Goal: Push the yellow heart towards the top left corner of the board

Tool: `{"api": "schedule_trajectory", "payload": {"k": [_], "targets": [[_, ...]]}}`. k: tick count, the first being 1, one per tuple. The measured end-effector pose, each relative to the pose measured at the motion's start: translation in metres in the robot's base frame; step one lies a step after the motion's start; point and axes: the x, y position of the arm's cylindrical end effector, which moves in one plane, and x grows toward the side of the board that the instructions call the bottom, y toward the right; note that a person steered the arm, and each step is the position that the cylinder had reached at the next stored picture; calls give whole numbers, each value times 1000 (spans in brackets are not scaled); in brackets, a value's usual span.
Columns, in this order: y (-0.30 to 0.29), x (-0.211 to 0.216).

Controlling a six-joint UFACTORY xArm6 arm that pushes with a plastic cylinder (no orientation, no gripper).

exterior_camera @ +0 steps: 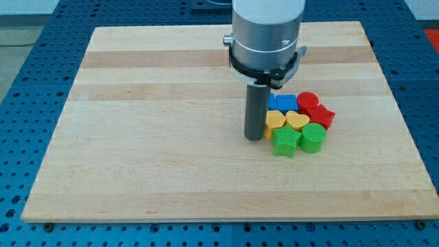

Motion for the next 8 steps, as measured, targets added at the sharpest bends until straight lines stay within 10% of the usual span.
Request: {"api": "schedule_trajectory", "payload": {"k": [3, 5, 8], "targets": [[5, 82], [165, 71], [122, 3]]}}
